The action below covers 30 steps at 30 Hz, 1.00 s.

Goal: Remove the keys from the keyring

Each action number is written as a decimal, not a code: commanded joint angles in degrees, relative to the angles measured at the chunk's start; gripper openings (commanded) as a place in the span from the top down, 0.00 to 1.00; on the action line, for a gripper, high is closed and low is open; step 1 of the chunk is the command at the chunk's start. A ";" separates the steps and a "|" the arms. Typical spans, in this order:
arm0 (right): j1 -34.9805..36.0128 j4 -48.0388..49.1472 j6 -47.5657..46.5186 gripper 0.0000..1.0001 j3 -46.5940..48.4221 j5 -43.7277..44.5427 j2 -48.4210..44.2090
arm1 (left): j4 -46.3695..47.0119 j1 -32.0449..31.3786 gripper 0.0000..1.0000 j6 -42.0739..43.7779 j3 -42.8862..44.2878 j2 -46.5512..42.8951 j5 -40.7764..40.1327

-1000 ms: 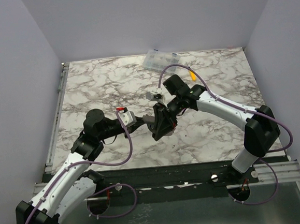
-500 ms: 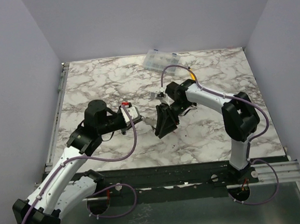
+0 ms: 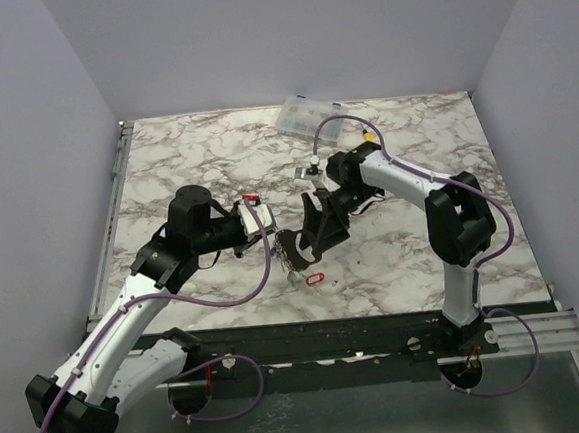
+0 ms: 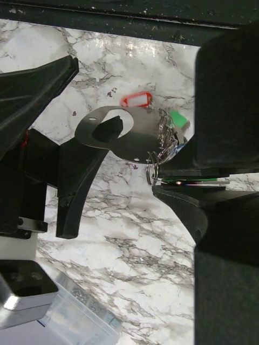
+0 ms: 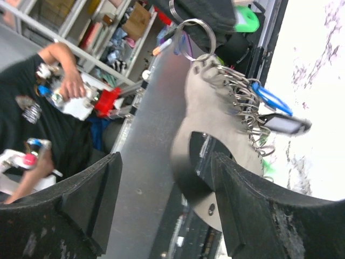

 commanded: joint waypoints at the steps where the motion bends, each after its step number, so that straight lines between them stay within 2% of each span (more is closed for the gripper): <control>1: -0.48 27.90 40.39 0.25 -3.93 -4.95 -1.07 | -0.24 -0.07 1.00 3.15 2.02 -0.14 -0.65; 2: -0.41 42.21 56.54 0.24 -7.60 2.49 -3.48 | -0.24 -0.02 1.00 3.27 2.08 -0.05 -0.75; 3: -0.79 58.13 77.64 0.22 -14.75 8.40 -7.21 | -0.19 0.00 1.00 3.24 2.15 0.04 -0.81; 5: -1.94 95.59 105.01 0.15 -29.32 8.03 -13.23 | -0.17 0.00 1.00 3.33 2.14 0.10 -0.43; 6: -2.08 111.56 112.92 0.14 -34.21 7.33 -14.73 | -0.13 0.00 1.00 3.49 2.15 0.02 -0.24; 7: -2.67 116.80 113.39 0.12 -36.22 6.73 -16.03 | -0.15 -0.02 1.00 3.74 1.98 -0.06 0.12; 8: -3.50 117.03 110.09 0.11 -36.87 5.97 -17.36 | -0.23 0.00 1.00 4.30 1.78 -0.34 0.75; 9: -4.47 112.69 102.92 0.10 -36.38 5.42 -18.77 | -0.36 -0.04 1.00 5.41 1.48 -0.90 1.59; 11: -6.38 89.13 78.71 0.07 -31.60 7.20 -21.95 | -0.57 -0.01 1.00 8.53 0.68 -2.15 2.99; 13: -6.39 57.98 46.66 0.07 -22.51 16.89 -23.69 | -1.09 -0.04 1.00 10.70 0.58 -2.63 3.88; 14: -6.13 50.12 38.06 0.07 -19.13 20.26 -23.90 | -1.66 -0.09 1.00 11.84 0.93 -2.39 4.34; 16: -6.15 48.49 33.77 0.07 -16.68 27.62 -25.56 | -3.34 -0.09 1.00 14.89 1.79 -1.71 5.34; 18: -6.10 52.26 31.34 0.07 -17.90 30.80 -28.37 | -4.04 -0.24 1.00 18.00 1.89 -1.61 5.65; 22: -6.10 56.15 29.49 0.07 -16.53 33.76 -28.42 | -5.04 -1.16 1.00 26.34 0.96 -2.45 4.71; 24: -6.10 57.81 29.25 0.07 -16.05 32.54 -28.49 | -4.88 -1.51 1.00 29.10 0.51 -3.14 3.71; 26: -6.13 58.82 31.68 0.07 -15.68 31.01 -28.36 | -4.45 -1.95 1.00 26.54 1.82 -2.37 1.77; 30: -5.32 62.05 38.40 0.09 -17.69 30.41 -30.37 | -3.70 -2.18 1.00 14.24 6.34 2.03 -2.21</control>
